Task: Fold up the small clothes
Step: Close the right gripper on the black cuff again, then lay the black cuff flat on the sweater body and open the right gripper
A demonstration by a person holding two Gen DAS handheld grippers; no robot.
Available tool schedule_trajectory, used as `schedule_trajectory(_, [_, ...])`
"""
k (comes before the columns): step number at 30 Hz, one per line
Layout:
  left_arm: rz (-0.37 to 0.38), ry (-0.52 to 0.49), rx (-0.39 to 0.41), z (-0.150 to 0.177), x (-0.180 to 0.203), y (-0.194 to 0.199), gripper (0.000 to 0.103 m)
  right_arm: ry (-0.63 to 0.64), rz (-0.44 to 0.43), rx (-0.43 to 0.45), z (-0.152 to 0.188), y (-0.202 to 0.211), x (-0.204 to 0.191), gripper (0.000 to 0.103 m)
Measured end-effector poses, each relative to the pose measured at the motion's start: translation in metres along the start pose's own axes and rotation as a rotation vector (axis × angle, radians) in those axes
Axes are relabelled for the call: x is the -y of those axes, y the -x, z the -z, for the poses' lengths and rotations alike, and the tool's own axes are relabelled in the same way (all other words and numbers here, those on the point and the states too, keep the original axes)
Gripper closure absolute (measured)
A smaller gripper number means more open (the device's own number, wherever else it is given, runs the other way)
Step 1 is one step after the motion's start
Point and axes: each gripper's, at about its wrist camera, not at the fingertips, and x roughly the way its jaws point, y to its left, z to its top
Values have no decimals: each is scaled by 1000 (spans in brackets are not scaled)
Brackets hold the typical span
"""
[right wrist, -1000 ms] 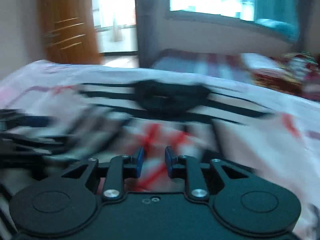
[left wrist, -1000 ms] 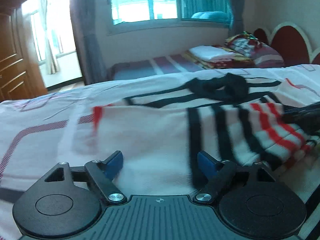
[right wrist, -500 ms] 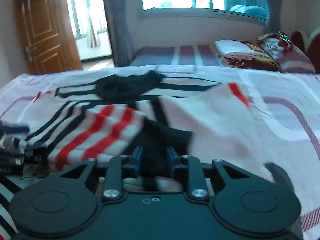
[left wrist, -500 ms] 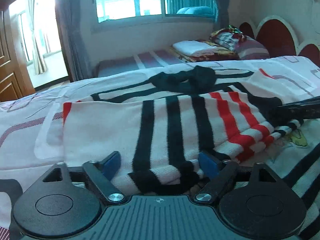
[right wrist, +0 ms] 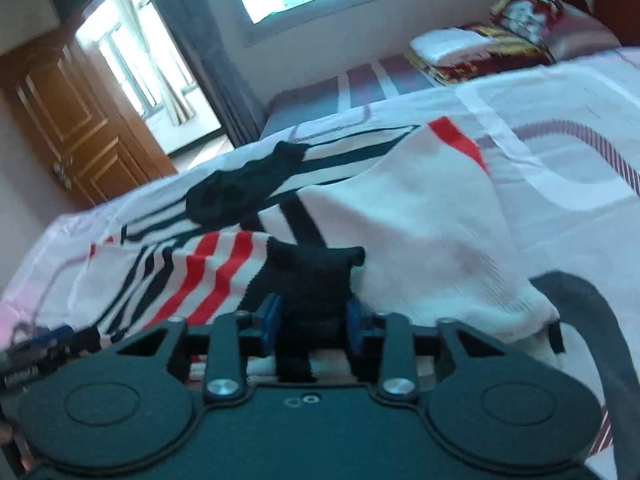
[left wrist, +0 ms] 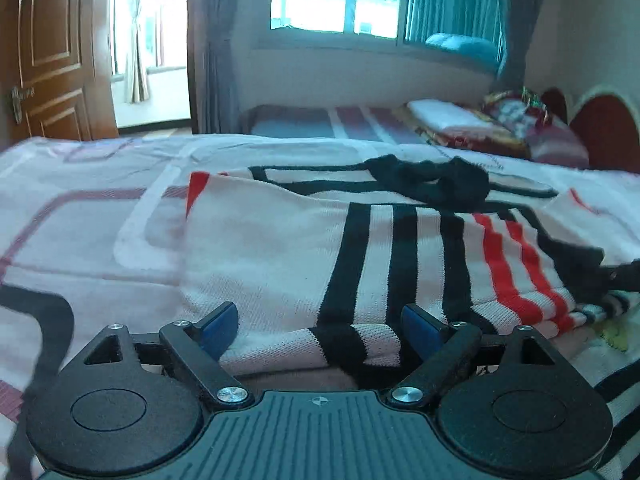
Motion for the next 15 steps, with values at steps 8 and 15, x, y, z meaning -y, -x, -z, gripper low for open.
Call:
schedule_trajectory(8, [22, -20, 7, -5, 3, 7, 15, 22, -44, 36, -5, 30, -2, 90])
schedule_trajectory(15, [19, -64, -5, -5, -1, 6, 15, 44, -17, 9, 10, 16, 9, 80])
